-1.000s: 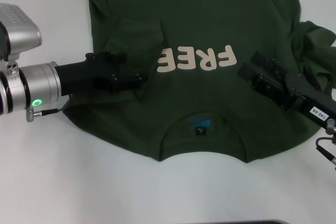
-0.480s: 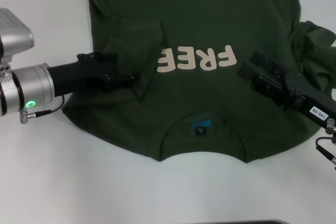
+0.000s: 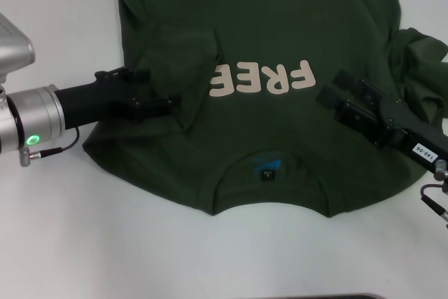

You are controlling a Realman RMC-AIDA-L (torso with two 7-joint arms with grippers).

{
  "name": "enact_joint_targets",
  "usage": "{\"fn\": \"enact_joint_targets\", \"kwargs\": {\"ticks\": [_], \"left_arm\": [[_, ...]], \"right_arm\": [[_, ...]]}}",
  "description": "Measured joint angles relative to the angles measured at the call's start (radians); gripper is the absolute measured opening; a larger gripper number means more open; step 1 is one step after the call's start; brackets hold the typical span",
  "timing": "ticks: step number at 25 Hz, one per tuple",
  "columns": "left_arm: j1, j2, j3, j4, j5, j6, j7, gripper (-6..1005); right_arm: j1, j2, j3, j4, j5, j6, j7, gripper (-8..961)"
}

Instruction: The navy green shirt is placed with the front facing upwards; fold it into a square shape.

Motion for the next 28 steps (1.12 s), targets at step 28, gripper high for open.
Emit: {"fn": "enact_joint_targets", "kwargs": {"ticks": [28], "left_arm": [[-0.028, -0.008, 0.065, -0.054, 0.017, 0.004, 0.001, 834]], "right_arm": [[-0.005, 0.002, -0.003, 0.0, -0.006, -0.005, 0.0, 911]]}}
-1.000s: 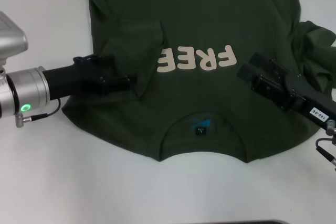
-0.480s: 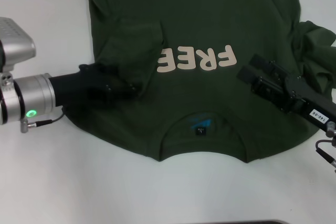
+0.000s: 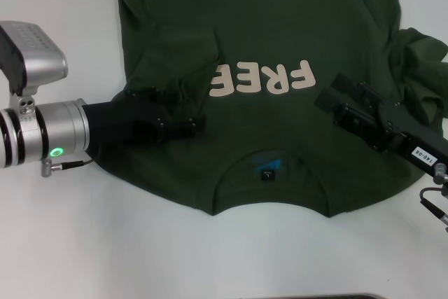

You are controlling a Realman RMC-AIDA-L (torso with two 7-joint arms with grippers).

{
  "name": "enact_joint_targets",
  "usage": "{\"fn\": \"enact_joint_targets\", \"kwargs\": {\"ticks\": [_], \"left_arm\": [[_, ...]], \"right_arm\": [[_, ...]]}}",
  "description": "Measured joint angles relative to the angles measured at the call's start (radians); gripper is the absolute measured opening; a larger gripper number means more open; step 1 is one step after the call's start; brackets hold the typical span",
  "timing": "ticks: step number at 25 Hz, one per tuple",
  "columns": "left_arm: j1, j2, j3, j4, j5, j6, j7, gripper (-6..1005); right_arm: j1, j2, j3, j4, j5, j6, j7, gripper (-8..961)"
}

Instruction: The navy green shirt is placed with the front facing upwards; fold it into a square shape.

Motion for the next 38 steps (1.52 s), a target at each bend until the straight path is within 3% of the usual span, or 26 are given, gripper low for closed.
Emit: {"fn": "enact_joint_targets", "kwargs": {"ticks": [27, 38], "left_arm": [[-0.019, 0.005, -0.01, 0.008, -0.013, -0.062, -0.007, 824], [-0.031, 0.005, -0.003, 0.008, -0.006, -0.092, -0.029, 377]], "right_arm": [[0.009, 0.0, 0.006, 0.0, 0.006, 0.004, -0.002, 912], [0.009, 0.0, 0.006, 0.0, 0.006, 0.003, -0.002, 912]]}}
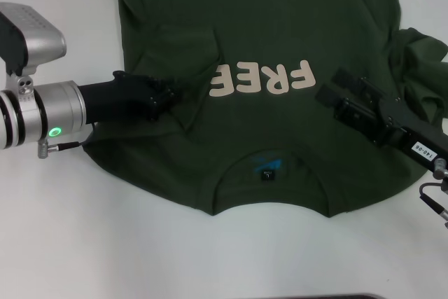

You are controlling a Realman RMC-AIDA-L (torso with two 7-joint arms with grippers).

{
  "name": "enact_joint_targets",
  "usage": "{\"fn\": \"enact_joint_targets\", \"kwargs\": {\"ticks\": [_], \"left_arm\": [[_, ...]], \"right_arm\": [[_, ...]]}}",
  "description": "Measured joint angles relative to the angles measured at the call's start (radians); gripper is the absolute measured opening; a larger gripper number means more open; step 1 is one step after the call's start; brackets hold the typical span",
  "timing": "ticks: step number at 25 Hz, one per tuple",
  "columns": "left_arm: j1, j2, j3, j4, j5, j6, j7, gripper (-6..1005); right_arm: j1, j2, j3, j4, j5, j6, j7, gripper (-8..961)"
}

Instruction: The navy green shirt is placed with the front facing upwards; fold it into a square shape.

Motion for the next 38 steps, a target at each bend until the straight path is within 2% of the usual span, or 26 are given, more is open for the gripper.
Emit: {"fn": "enact_joint_targets", "kwargs": {"ticks": [5, 13, 22, 30, 38], "left_arm": [[-0.002, 0.0, 0.002, 0.001, 0.001, 0.018, -0.009, 144], [-0.003, -0.001, 0.003, 0.0, 0.003, 0.034, -0.013, 1], [-0.022, -0.004, 0.003, -0.012, -0.005, 0.119, -0.028, 11], [-0.055, -0.007, 0.003, -0.082, -0.006, 0.115, -0.034, 20], [-0.058, -0.009, 0.002, -0.099, -0.043, 0.123, -0.035, 29]], "right_arm": [[-0.001, 0.0, 0.0, 0.0, 0.0, -0.001, 0.0, 912], [-0.001, 0.0, 0.0, 0.0, 0.0, -0.003, 0.0, 911], [-0.001, 0.0, 0.0, 0.0, 0.0, -0.002, -0.001, 911], [-0.002, 0.0, 0.0, 0.0, 0.0, 0.002, -0.002, 912], [-0.003, 0.0, -0.003, 0.001, 0.0, 0.003, -0.01, 911]]}}
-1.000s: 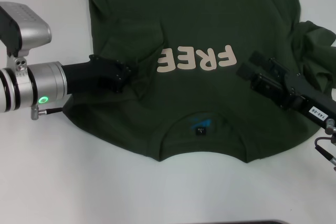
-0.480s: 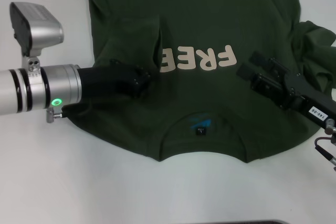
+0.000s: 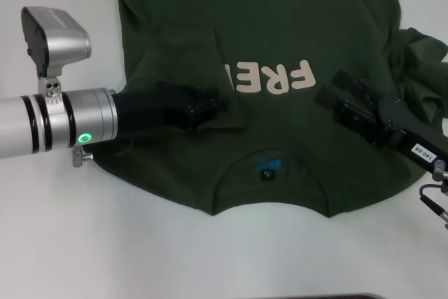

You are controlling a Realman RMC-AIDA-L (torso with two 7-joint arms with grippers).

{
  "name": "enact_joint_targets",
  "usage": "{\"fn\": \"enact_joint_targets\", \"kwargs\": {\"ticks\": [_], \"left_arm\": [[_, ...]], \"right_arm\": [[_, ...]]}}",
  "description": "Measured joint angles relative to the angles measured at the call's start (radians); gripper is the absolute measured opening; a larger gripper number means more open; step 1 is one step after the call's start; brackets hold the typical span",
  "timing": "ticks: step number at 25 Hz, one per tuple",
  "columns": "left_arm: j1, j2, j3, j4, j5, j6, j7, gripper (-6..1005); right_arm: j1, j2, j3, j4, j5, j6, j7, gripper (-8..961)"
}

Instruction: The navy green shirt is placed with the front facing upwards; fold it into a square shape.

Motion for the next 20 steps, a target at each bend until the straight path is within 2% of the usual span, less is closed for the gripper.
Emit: {"fn": "enact_joint_targets", "kwargs": {"ticks": [2, 7, 10, 16, 20], "left_arm": [[-0.006, 0.001, 0.0, -0.013, -0.014, 0.001, 0.0, 31], [-0.002, 0.002, -0.007, -0.007, -0.029, 0.005, 0.025, 242], [0.011, 0.005, -0.01, 0.001, -0.055, 0.019, 0.055, 419], [0.067, 0.009, -0.017, 0.076, -0.1, 0.145, 0.082, 709], [0.087, 0.012, -0.058, 0.093, -0.104, 0.214, 0.067, 850]], "right_arm": [[-0.002, 0.0, 0.0, 0.001, 0.0, -0.001, -0.003, 911], [-0.005, 0.001, 0.003, 0.0, 0.0, -0.006, -0.006, 911], [-0.005, 0.001, 0.003, 0.0, 0.001, -0.008, -0.012, 911], [-0.028, -0.005, 0.003, -0.031, 0.024, -0.029, -0.012, 912], [-0.077, -0.007, 0.004, -0.079, 0.069, -0.065, -0.002, 911]]}}
